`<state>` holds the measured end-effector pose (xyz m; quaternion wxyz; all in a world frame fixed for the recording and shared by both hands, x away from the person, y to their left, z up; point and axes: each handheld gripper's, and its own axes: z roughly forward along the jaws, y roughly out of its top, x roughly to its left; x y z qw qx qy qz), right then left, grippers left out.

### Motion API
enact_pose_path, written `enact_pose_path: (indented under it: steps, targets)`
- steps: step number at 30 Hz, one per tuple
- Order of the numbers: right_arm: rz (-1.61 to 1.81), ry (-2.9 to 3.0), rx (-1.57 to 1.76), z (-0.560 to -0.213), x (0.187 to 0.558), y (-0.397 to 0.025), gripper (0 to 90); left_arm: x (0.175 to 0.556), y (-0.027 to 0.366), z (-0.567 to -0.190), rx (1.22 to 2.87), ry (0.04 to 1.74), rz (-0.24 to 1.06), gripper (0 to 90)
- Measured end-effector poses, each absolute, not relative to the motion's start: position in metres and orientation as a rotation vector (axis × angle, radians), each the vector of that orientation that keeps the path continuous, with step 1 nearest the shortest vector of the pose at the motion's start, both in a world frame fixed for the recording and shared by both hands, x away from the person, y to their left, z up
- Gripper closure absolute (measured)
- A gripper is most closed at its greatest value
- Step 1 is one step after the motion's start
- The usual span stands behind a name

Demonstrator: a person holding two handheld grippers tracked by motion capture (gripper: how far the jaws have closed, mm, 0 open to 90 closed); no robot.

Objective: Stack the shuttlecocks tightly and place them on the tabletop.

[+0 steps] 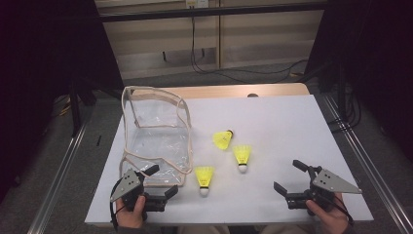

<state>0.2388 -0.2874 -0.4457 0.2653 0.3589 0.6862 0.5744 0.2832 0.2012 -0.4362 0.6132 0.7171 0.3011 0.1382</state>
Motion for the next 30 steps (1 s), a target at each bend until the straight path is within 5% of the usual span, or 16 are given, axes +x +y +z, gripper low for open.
enact_pose_path:
  steps: [30]
  targets:
    - [1.558, 1.859, 0.965, -0.4444, 0.2405, -0.2864, 0.3, 0.2805, 0.1939, -0.44, 1.72, 0.688, 0.299, 0.1]
